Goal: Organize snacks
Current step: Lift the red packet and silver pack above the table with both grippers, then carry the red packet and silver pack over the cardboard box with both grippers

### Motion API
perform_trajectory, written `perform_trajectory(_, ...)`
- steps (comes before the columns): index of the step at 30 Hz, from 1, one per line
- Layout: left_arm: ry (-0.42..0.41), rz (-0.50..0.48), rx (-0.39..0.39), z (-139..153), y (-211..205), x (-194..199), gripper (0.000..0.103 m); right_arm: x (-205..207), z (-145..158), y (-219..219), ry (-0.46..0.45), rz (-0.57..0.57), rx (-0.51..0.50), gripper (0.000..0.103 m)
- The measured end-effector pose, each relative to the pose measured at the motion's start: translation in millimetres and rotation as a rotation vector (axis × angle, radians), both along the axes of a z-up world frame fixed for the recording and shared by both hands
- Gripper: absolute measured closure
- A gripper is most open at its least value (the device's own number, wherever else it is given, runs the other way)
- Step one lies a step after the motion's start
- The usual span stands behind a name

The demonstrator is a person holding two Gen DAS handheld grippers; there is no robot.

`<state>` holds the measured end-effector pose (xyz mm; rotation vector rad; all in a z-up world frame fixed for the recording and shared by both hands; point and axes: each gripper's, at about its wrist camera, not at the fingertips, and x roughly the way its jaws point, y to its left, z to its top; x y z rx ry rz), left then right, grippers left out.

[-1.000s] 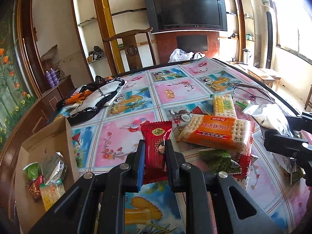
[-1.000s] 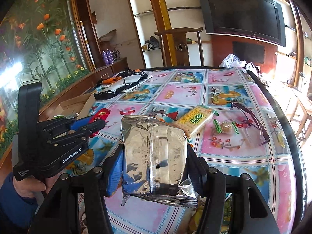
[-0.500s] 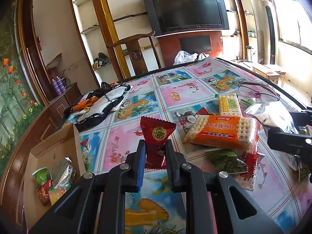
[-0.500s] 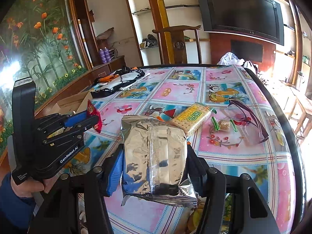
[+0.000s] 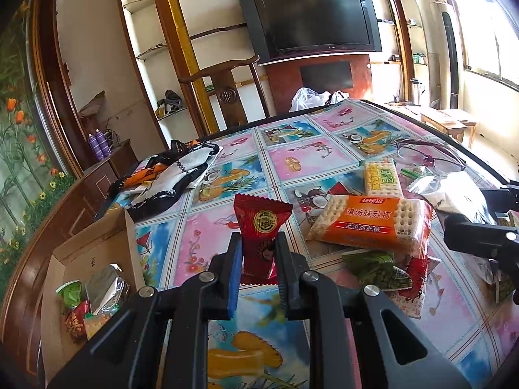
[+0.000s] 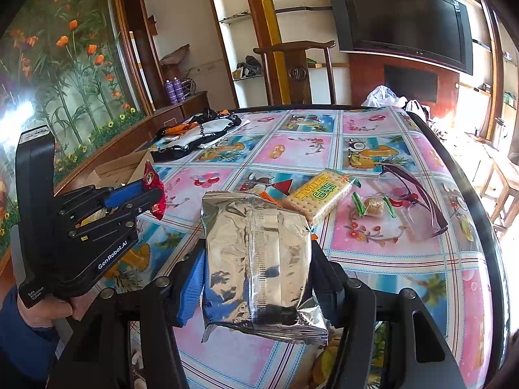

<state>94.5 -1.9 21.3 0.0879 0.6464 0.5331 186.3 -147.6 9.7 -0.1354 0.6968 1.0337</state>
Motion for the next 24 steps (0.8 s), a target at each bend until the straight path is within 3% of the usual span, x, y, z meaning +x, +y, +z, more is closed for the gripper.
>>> perform_trajectory(14,-0.049,-0.008,-0.125,13.8,18.0,-9.6,0.084,-1.7,0.3,0.3,0.002,-0.002,0.002,0.04)
perform_trajectory(24,-0.105,0.043,-0.196,29.8,48.4,-24.1,0.084,-3.8,-1.4,9.5,0.02,-0.005,-0.002,0.04)
